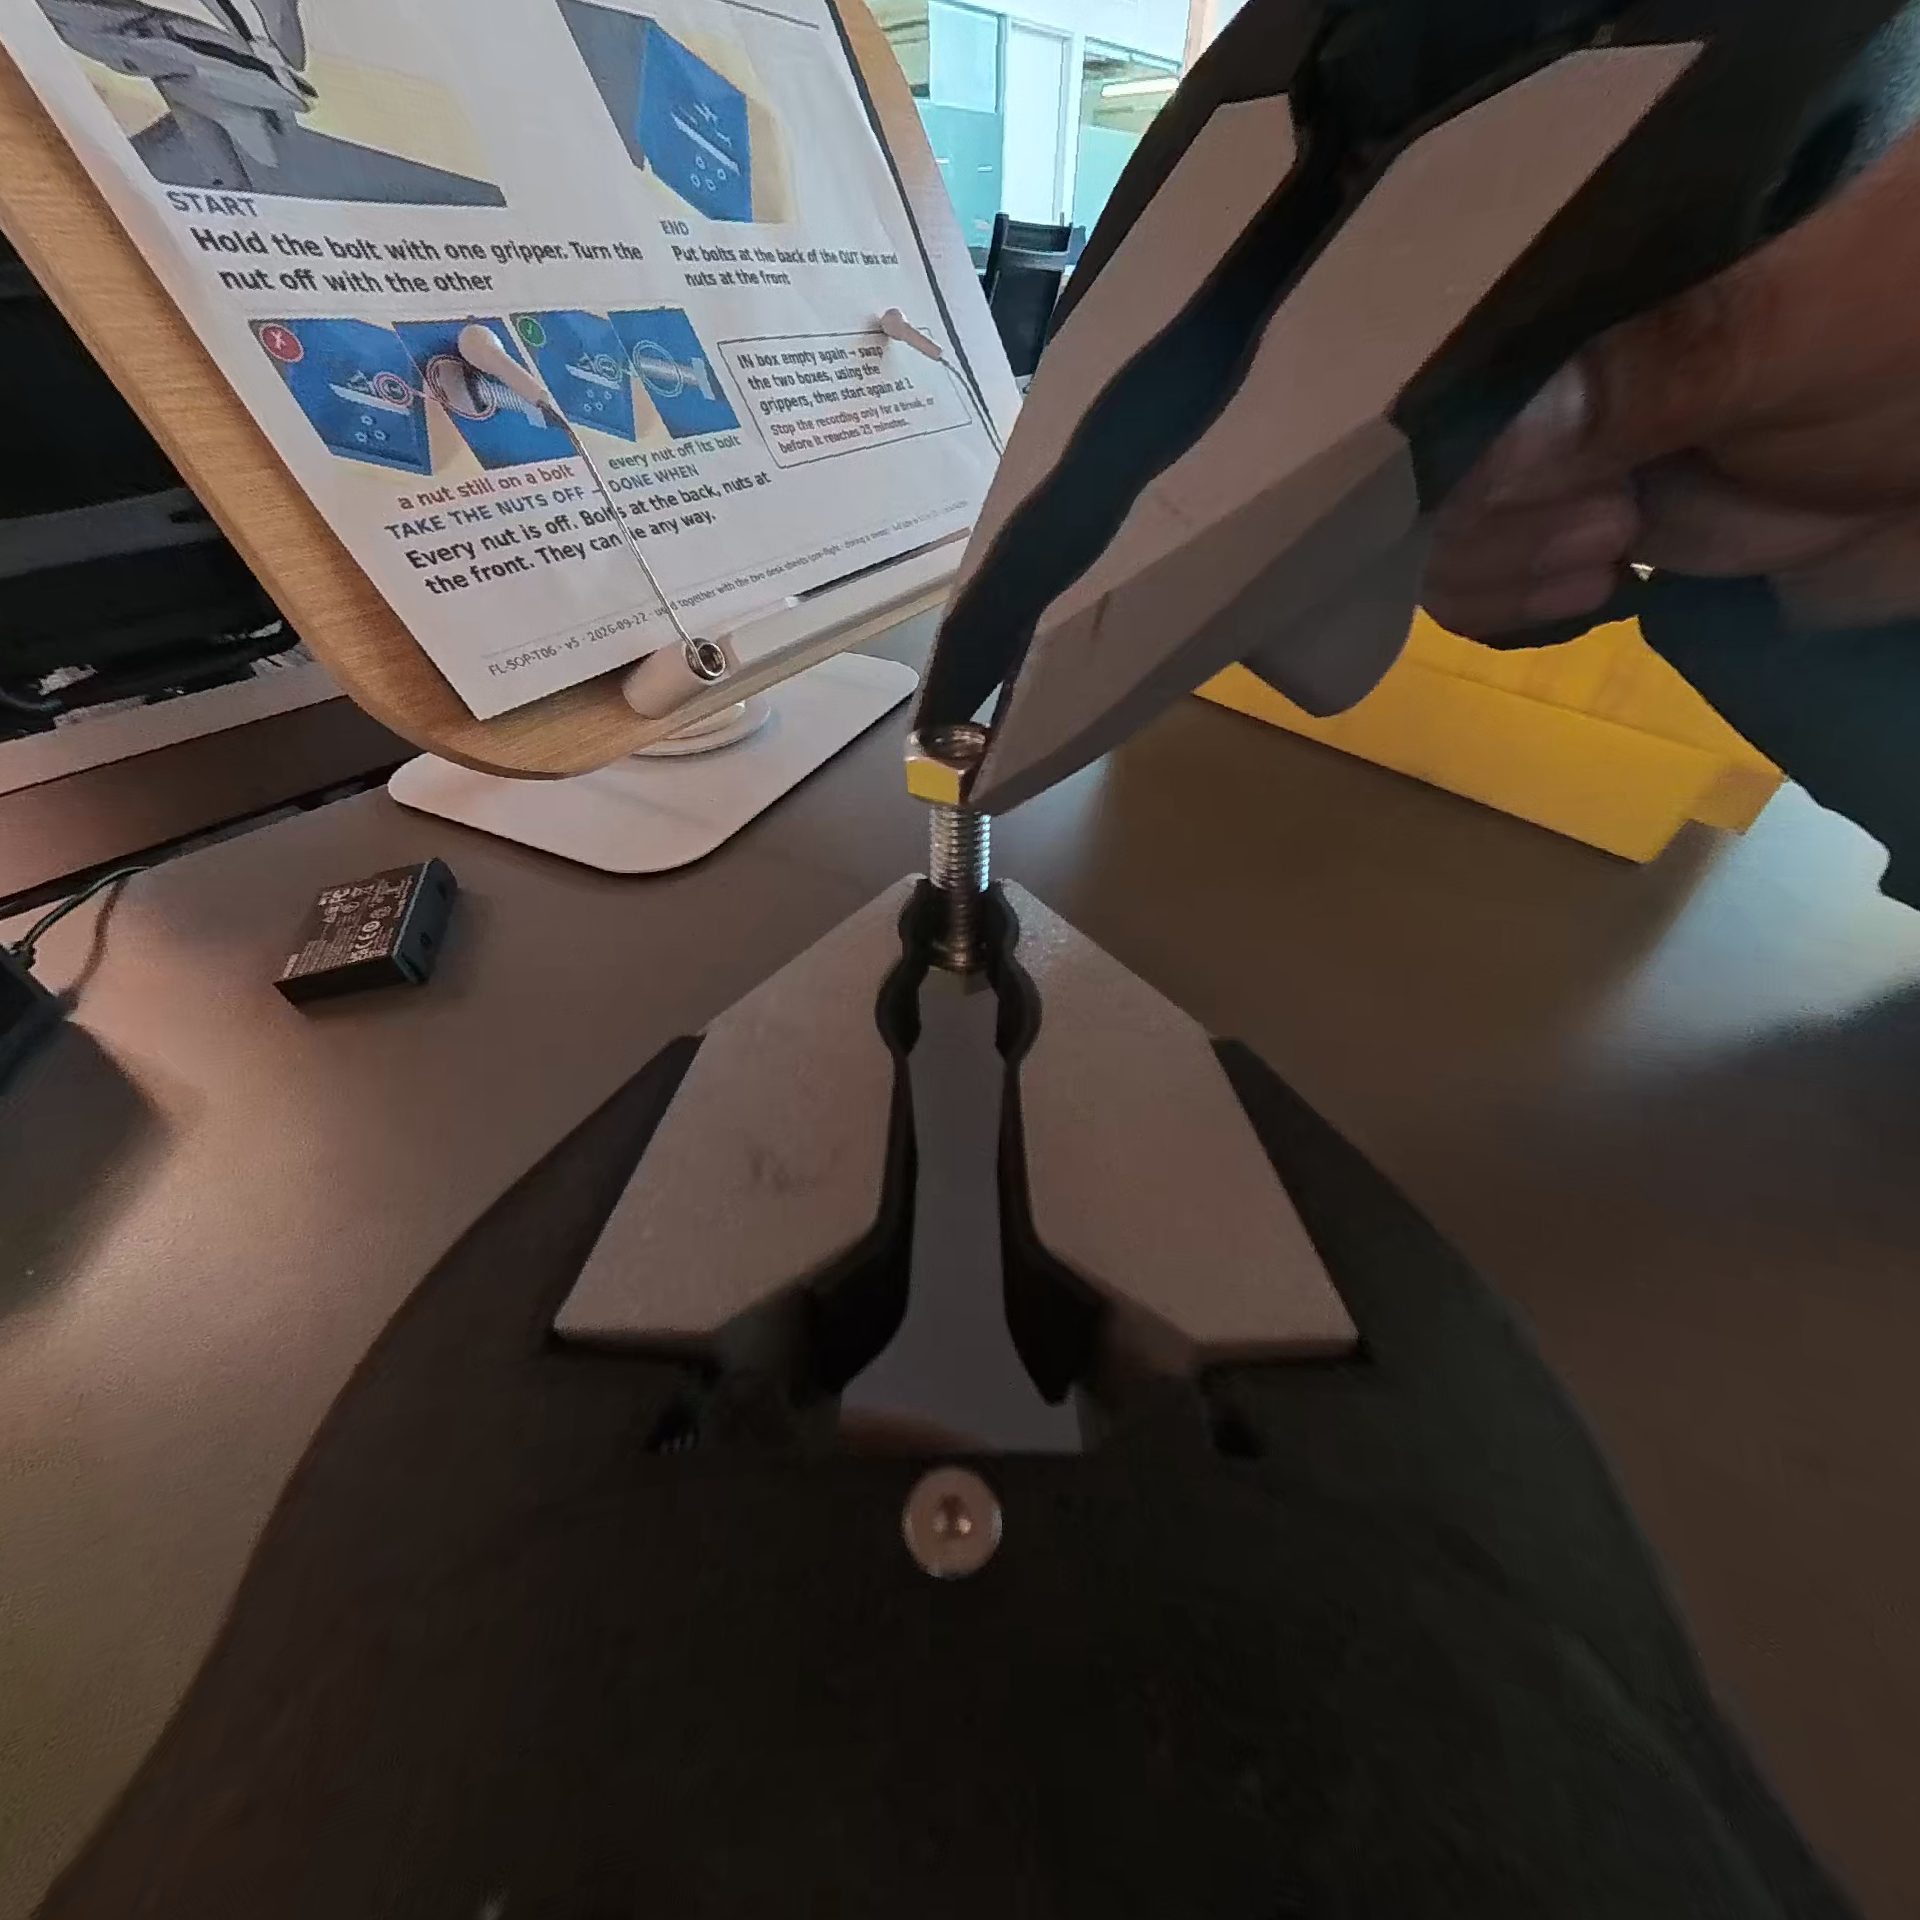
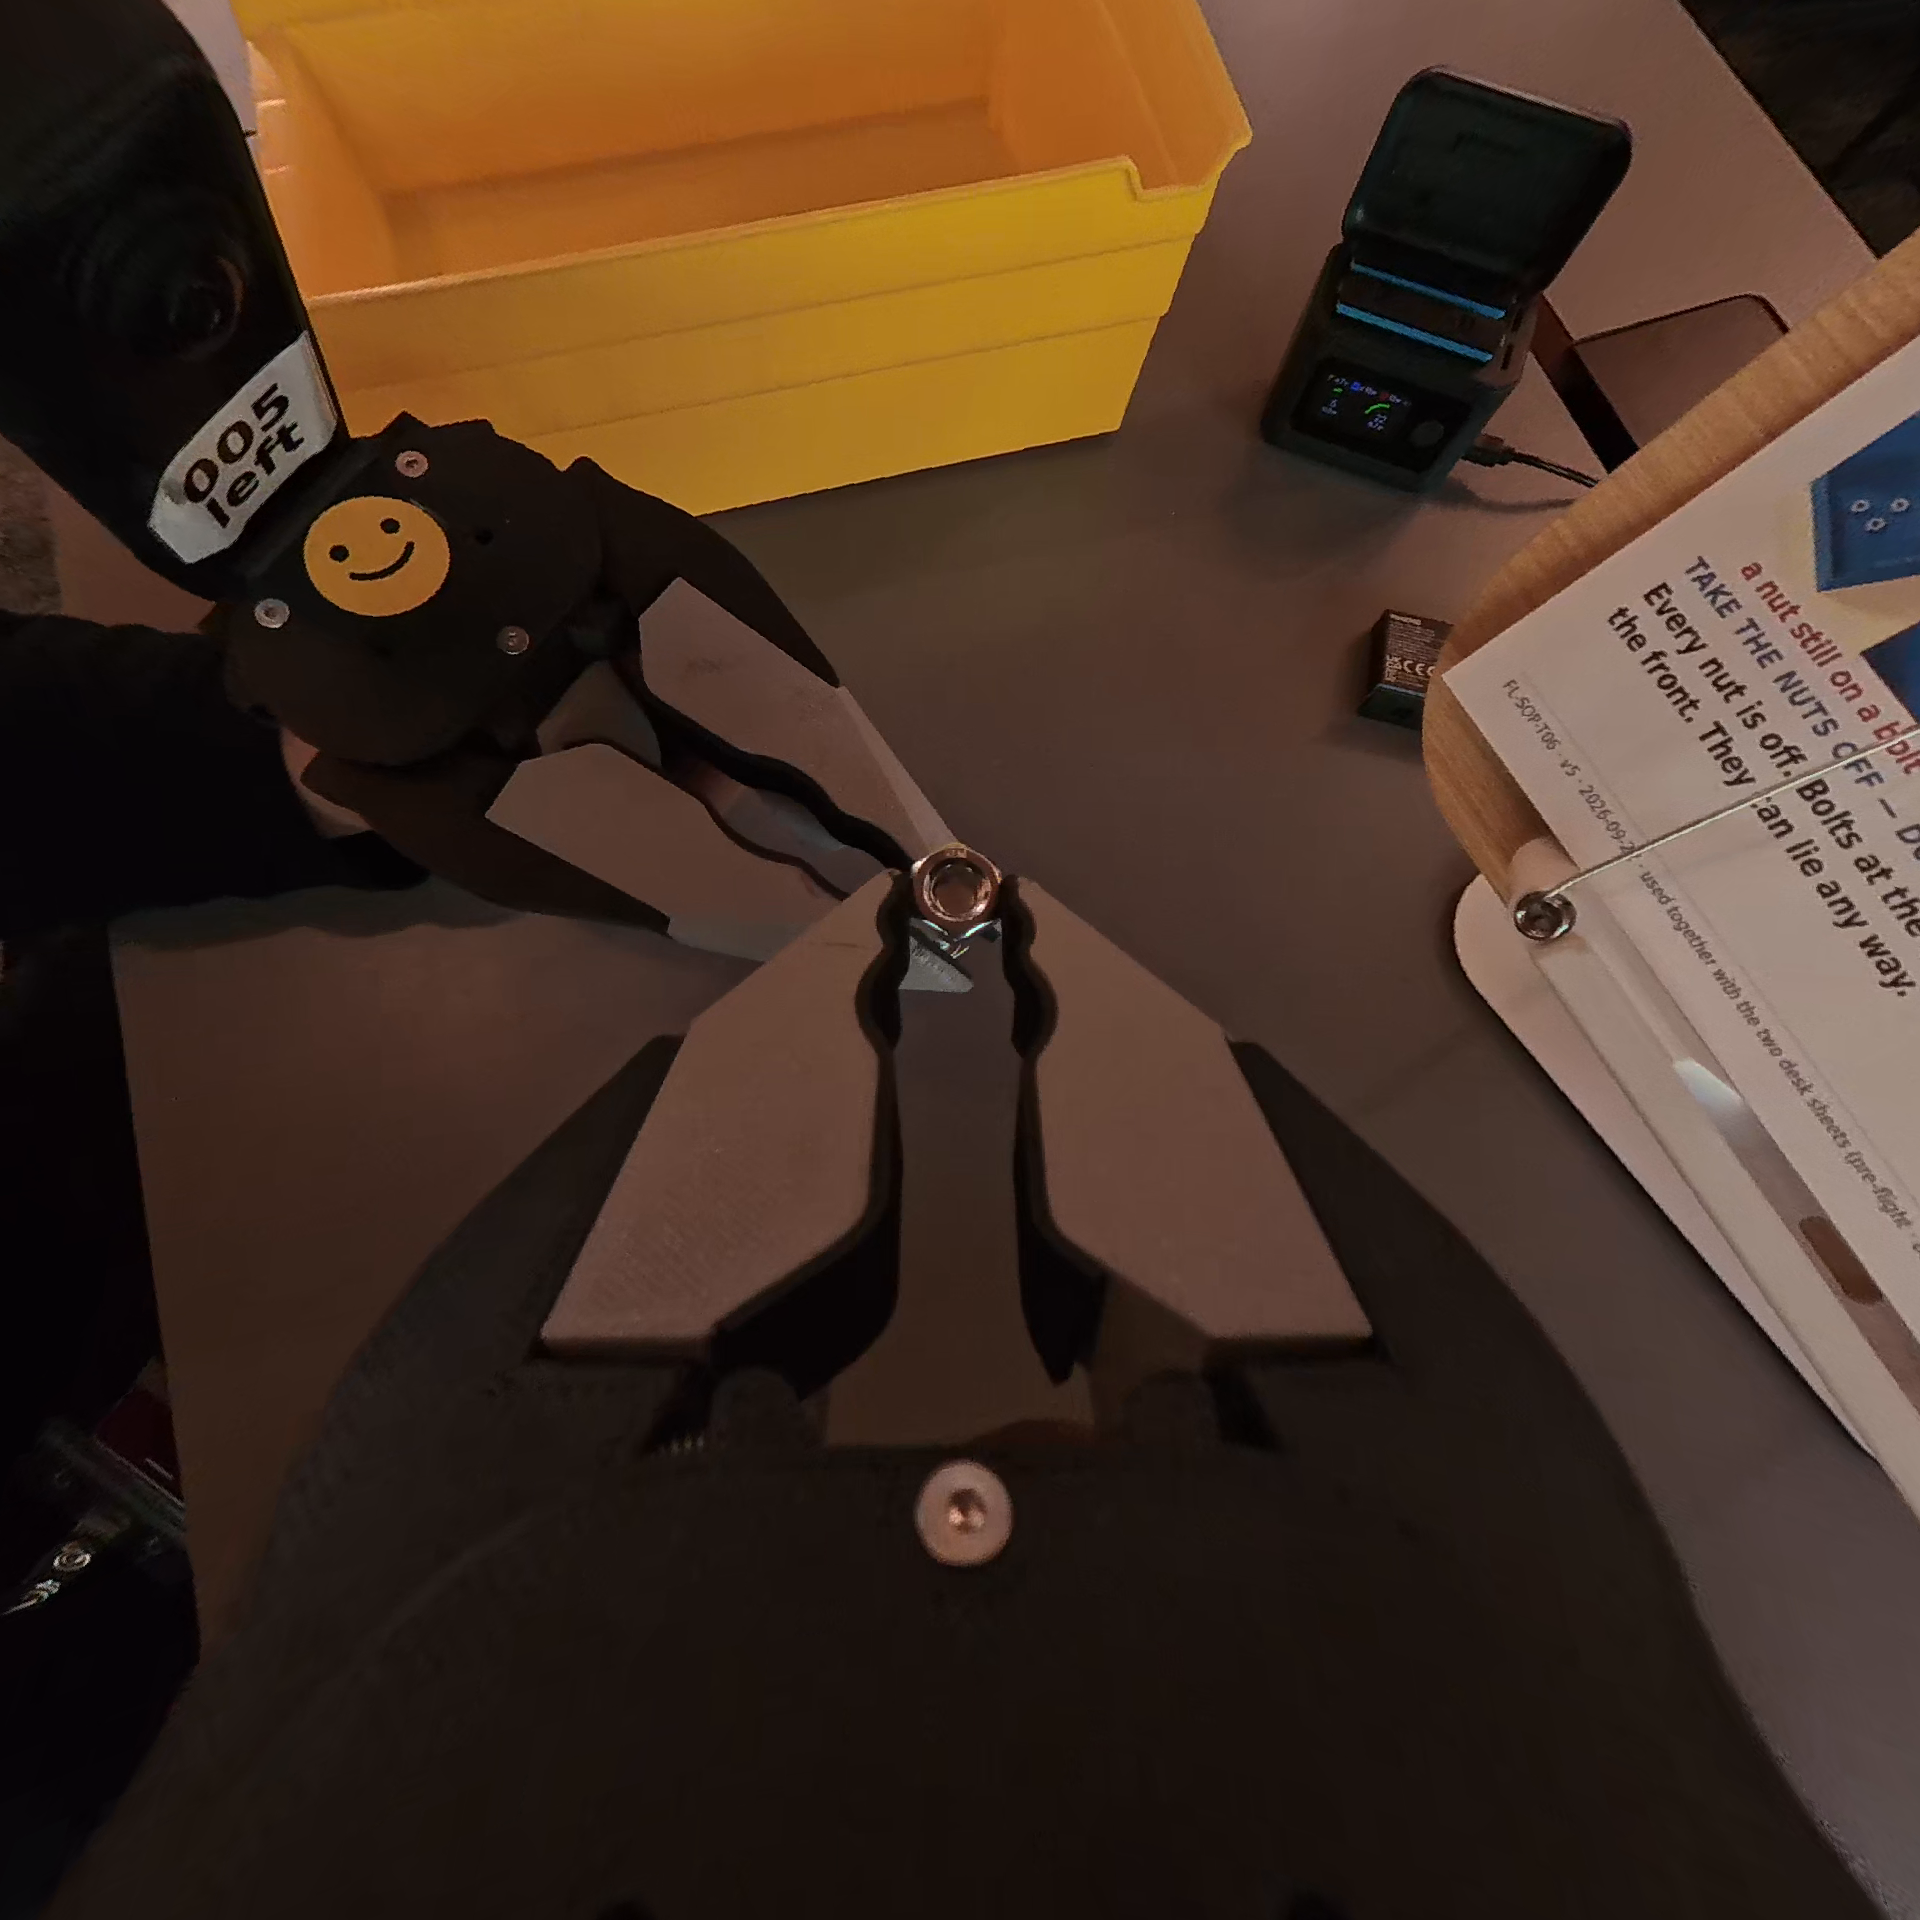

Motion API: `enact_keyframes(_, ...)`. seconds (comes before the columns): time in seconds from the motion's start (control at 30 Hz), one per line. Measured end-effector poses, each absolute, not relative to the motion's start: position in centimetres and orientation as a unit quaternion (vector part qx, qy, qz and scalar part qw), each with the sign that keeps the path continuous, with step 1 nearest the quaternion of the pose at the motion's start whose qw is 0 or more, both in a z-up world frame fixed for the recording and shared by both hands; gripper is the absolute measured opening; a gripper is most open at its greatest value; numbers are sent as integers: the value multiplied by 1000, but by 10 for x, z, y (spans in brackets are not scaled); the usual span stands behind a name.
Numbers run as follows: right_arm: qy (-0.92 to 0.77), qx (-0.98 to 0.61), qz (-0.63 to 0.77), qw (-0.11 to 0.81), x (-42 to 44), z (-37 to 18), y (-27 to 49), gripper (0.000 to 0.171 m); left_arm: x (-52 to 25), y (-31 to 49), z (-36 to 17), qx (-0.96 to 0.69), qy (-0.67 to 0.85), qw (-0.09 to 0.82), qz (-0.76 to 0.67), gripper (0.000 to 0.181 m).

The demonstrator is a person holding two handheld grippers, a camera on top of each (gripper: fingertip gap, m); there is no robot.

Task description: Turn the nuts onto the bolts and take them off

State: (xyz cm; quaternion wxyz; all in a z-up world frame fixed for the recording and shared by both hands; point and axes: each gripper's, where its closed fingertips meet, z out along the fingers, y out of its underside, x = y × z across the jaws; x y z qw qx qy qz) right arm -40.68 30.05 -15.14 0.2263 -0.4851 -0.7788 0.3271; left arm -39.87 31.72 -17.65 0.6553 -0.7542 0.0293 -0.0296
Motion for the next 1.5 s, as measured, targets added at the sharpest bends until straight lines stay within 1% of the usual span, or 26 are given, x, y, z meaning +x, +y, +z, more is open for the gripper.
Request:
enact_keyframes(0.8,-777,-482,342,218,-406,-150,299,13,-401,315,-173,-746,20,664,-43,7)
enact_keyframes(0.97,-789,-461,338,226,-402,-145,300,25,-401,314,-173,-744,20,666,-49,7)
enact_keyframes(1.1,-806,-419,347,235,-391,-133,303,25,-385,311,-172,-740,62,665,-86,7)
enact_keyframes(1.2,-814,-381,383,214,-375,-128,293,27,-367,307,-170,-732,99,662,-129,7)
enact_keyframes(1.4,-773,-310,520,188,-333,-127,272,34,-335,295,-168,-712,166,654,-194,7)
enact_keyframes(1.43,-761,-311,535,195,-329,-127,275,34,-332,293,-167,-708,176,654,-201,7)
enact_keyframes(1.47,-750,-318,542,205,-327,-127,279,40,-329,291,-165,-702,181,655,-211,7)
enact_keyframes(1.5,-739,-324,550,216,-325,-126,283,42,-327,289,-164,-699,183,656,-220,7)
